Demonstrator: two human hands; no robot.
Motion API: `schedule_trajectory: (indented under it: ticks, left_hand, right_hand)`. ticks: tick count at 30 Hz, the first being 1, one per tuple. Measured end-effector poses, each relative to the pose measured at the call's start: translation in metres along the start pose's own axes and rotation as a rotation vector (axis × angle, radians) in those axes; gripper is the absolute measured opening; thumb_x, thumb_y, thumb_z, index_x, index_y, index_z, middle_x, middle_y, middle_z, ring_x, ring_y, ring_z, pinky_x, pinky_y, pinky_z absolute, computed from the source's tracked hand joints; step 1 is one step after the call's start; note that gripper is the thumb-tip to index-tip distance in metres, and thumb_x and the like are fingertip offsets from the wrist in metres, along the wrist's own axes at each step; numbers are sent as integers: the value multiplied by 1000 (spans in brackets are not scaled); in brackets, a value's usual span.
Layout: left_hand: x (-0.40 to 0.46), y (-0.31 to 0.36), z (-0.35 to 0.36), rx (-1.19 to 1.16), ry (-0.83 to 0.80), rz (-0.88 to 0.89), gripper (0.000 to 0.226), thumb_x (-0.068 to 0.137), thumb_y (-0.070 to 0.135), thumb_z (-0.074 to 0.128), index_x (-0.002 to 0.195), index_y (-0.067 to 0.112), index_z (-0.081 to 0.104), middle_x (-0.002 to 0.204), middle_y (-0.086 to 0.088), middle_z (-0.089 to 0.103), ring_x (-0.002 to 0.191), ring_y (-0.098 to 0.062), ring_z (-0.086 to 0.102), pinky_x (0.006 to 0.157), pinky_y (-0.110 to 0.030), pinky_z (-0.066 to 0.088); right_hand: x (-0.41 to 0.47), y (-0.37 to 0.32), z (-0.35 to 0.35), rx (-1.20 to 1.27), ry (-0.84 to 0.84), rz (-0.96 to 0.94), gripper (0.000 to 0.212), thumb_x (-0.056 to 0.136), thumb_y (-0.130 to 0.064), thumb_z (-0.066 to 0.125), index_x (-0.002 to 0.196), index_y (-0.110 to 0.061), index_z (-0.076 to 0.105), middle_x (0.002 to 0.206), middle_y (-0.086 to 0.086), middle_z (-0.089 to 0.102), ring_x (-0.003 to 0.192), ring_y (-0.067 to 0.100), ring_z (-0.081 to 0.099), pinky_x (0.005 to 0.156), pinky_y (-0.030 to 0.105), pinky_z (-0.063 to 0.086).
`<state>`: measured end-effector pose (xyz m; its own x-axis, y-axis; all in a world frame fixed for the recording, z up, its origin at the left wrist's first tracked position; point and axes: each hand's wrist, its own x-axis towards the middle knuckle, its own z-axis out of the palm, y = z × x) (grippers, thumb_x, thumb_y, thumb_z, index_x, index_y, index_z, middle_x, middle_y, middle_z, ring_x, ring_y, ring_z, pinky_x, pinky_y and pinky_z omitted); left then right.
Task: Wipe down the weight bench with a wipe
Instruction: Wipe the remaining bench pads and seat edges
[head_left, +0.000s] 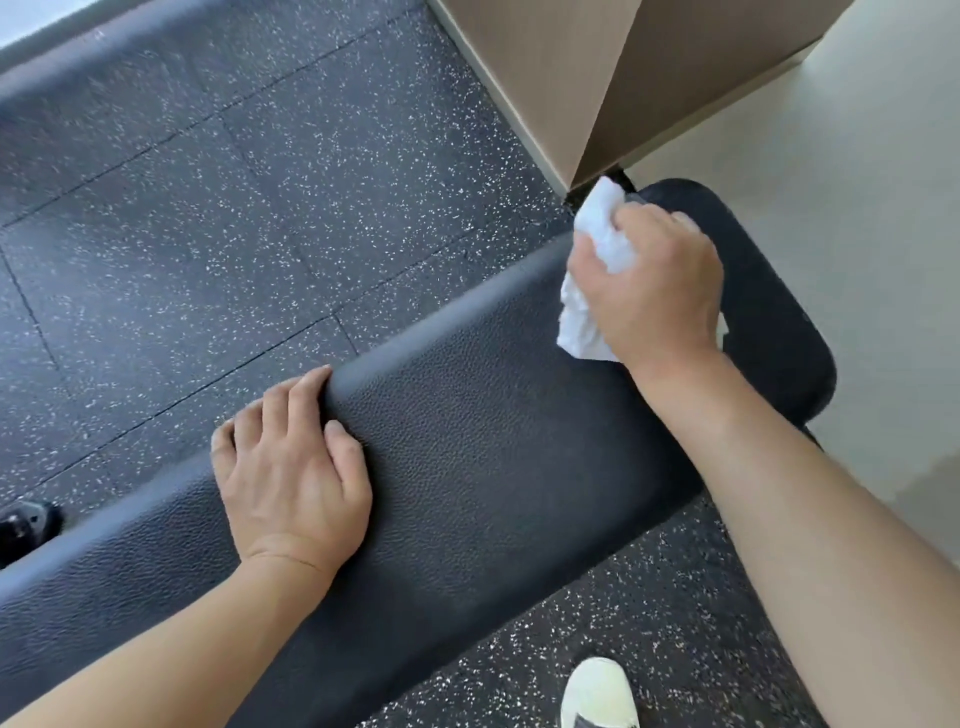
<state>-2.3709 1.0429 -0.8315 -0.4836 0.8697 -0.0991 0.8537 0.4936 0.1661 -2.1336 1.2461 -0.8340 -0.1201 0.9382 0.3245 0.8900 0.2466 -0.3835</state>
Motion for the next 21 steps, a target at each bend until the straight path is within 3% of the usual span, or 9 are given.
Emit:
schedule_trajectory:
  ticks: [5, 9, 12, 16, 19, 21]
  left_hand:
    - [0, 0, 1, -1, 17, 0, 53, 94, 35, 34, 142, 20, 49, 133, -7, 59, 120, -37, 49, 112, -59, 32]
    - [-1, 0, 3, 8, 25, -12, 51, 94, 33, 33, 140, 19, 49, 133, -9, 60, 119, -38, 49, 109, -57, 32]
    - [-1, 2, 3, 12, 9, -27, 51, 91, 32, 31, 135, 15, 50, 131, -14, 60, 118, -40, 49, 109, -60, 33]
    - [0, 3, 1, 12, 25, -21, 53, 93, 34, 34, 141, 18, 51, 132, -12, 60, 119, -41, 50, 110, -59, 32]
    - [0, 3, 0, 8, 31, -18, 53, 93, 34, 35, 141, 18, 51, 132, -12, 61, 118, -41, 51, 110, -57, 31]
    - [0, 2, 0, 5, 28, -19, 53, 93, 34, 36, 141, 18, 52, 132, -12, 61, 118, -41, 52, 110, -57, 32]
  right_hand:
    - [-12, -57, 15, -36, -109, -23, 26, 91, -39, 59, 87, -14, 65, 76, 5, 62, 75, 32, 57, 66, 41, 38]
    - [-46, -132, 38, 42, -281, -284, 29, 92, -47, 57, 97, -21, 68, 84, -2, 65, 82, 25, 56, 69, 38, 27]
    - [-63, -151, 42, 120, -337, -433, 30, 92, -48, 60, 99, -21, 70, 85, -3, 66, 83, 25, 57, 70, 37, 27]
    - [-32, -74, 24, 167, -218, -529, 26, 90, -43, 63, 90, -17, 69, 73, 0, 60, 69, 27, 53, 64, 36, 30]
    - [23, 23, 3, 16, -50, -325, 25, 91, -38, 61, 80, -16, 59, 66, 4, 54, 63, 32, 52, 57, 39, 39]
    - [42, 61, -11, -38, -31, -124, 30, 92, -37, 51, 76, -12, 56, 66, 8, 54, 65, 37, 53, 55, 44, 45]
